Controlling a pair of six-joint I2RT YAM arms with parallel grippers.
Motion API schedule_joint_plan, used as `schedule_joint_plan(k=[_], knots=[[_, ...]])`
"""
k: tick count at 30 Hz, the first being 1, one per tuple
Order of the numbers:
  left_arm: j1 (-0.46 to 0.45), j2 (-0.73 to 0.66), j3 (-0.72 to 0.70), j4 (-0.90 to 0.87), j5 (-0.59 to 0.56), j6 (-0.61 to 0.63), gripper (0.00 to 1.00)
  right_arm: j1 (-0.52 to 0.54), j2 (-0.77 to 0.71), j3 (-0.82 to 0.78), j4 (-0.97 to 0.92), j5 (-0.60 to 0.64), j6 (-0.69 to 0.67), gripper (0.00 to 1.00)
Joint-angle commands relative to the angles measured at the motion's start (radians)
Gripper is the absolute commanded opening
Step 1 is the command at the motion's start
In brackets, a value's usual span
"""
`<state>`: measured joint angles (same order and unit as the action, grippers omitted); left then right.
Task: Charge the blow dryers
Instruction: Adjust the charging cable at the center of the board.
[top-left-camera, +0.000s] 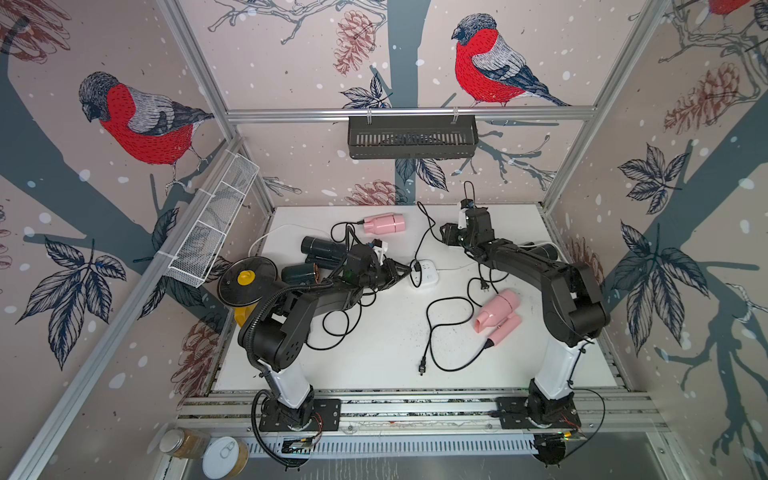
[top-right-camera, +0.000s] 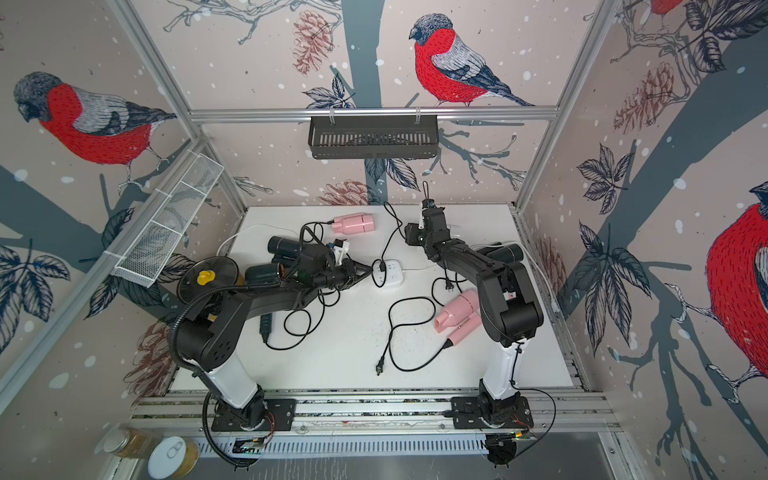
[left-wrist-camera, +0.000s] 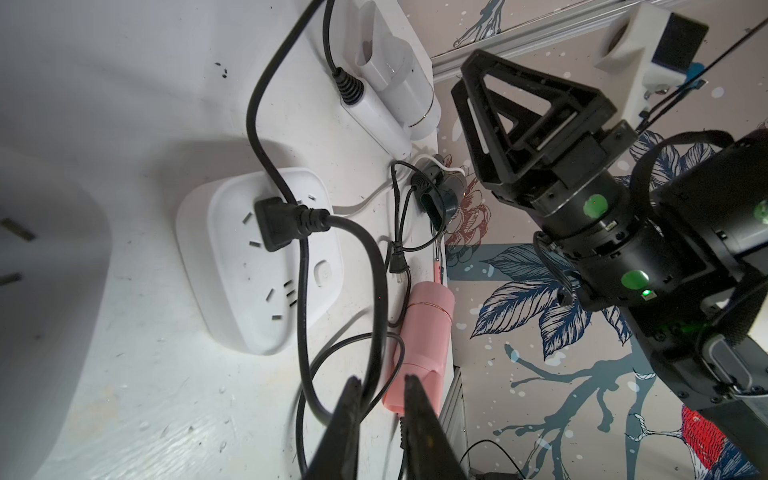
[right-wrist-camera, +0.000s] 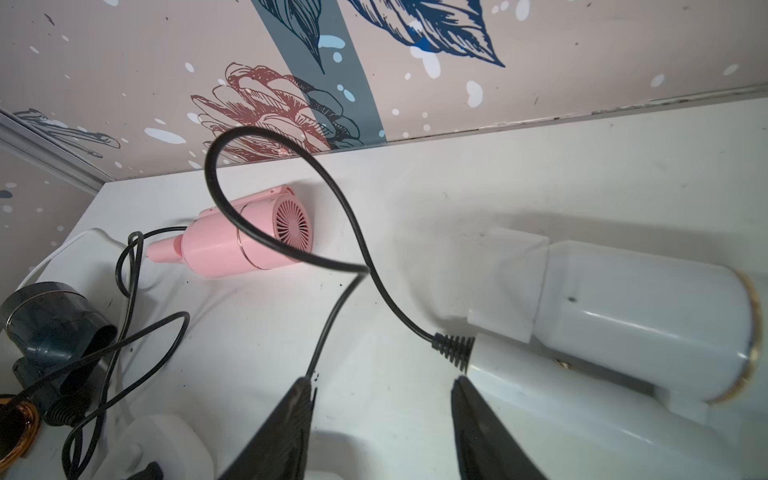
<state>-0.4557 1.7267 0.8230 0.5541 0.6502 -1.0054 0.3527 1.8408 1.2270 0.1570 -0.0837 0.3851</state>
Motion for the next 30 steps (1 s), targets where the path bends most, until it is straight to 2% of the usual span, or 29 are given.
schedule_joint_plan(k=[1, 6, 11, 19, 24, 30], knots=[[0.000, -0.023, -0.004, -0.017, 0.002, 0.032, 0.23, 0.001, -0.069, -0.070, -0.024, -0.024, -0.020, 0.56], [-0.001, -0.085, -0.010, -0.111, -0.017, 0.099, 0.33, -0.060, -0.191, -0.196, -0.101, -0.015, 0.044, 0.47], [-0.009, -0.184, -0.033, -0.222, -0.064, 0.175, 0.49, -0.077, -0.280, -0.292, -0.190, 0.082, 0.050, 0.42], [-0.070, -0.344, -0.092, -0.386, -0.154, 0.304, 0.89, -0.100, -0.183, -0.228, -0.364, 0.152, -0.002, 0.40], [-0.103, -0.445, -0.168, -0.352, -0.194, 0.323, 0.99, -0.103, -0.108, -0.191, -0.384, 0.188, -0.021, 0.37], [-0.114, -0.492, -0.232, -0.281, -0.168, 0.318, 0.99, -0.112, -0.026, -0.159, -0.377, 0.190, -0.054, 0.34]])
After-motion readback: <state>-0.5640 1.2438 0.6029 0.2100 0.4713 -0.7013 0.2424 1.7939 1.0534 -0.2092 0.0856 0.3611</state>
